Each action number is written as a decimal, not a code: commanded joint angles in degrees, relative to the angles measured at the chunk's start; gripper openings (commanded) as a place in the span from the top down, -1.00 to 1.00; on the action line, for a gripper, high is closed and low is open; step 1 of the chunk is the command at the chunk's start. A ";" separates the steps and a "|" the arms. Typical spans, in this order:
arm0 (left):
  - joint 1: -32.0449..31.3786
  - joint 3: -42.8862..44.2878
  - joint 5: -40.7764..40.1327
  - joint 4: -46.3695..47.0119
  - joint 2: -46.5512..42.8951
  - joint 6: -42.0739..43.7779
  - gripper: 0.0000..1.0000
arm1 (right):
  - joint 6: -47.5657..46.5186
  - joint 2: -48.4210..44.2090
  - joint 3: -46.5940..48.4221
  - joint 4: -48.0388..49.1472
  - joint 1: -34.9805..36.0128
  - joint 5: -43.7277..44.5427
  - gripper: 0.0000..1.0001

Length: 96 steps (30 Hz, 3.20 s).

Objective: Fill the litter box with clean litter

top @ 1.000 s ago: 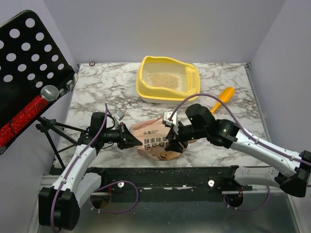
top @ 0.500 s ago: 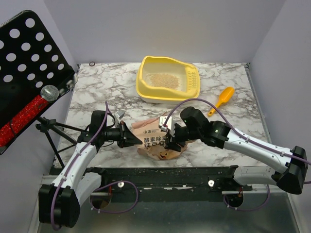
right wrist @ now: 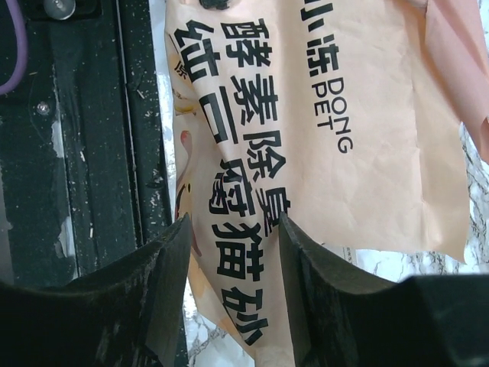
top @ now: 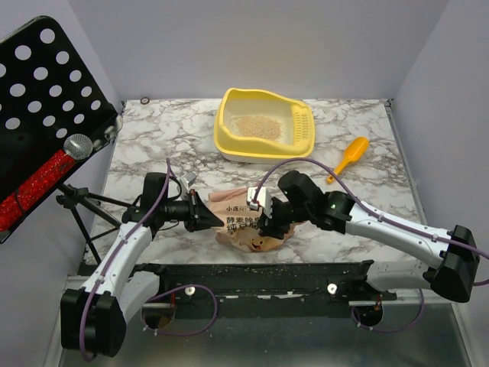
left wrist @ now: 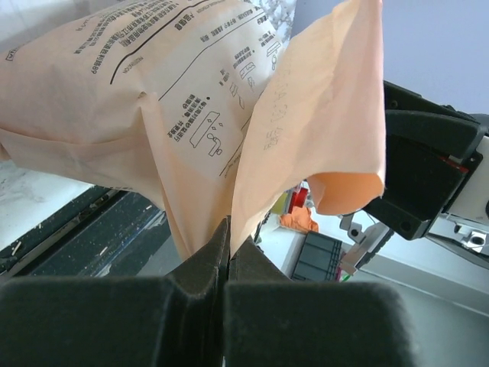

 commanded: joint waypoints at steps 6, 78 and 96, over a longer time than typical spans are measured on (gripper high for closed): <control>0.47 4.15 -1.60 -0.98 0.62 2.79 0.96 | 0.71 1.09 -1.33 -5.39 0.37 1.11 0.17; -39.43 14.87 -56.70 5.16 6.08 74.50 1.00 | 13.54 -1.55 -1.33 2.06 -13.41 -7.58 0.99; -35.65 6.62 -53.29 19.41 6.33 79.09 1.00 | 6.87 6.19 5.00 4.96 -15.62 -4.79 0.74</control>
